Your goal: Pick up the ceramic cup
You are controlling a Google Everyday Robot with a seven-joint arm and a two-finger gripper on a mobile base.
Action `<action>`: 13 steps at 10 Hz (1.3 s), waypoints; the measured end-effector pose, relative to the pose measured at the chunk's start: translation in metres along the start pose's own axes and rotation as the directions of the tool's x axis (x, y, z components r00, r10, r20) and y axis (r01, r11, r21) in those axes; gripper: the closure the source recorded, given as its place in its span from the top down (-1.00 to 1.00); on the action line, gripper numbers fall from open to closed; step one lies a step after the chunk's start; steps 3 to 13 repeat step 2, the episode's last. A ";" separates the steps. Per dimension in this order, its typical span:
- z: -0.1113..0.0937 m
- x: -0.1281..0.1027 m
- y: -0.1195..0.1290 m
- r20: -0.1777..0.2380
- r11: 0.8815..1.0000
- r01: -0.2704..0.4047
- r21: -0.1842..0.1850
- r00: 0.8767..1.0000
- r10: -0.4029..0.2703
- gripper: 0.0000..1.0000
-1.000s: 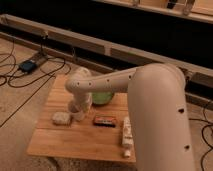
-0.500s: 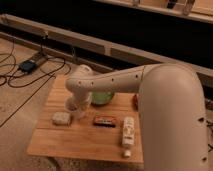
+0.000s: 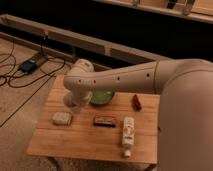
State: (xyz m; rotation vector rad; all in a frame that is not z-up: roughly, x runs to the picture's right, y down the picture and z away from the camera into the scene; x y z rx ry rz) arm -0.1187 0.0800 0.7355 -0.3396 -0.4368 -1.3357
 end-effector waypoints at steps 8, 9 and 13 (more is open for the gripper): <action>-0.024 -0.004 0.003 -0.047 1.000 -0.013 -0.011 0.999 0.012 -1.00; -0.024 -0.004 0.003 -0.047 1.000 -0.013 -0.011 0.999 0.012 -1.00; -0.024 -0.004 0.003 -0.047 1.000 -0.013 -0.011 0.999 0.012 -1.00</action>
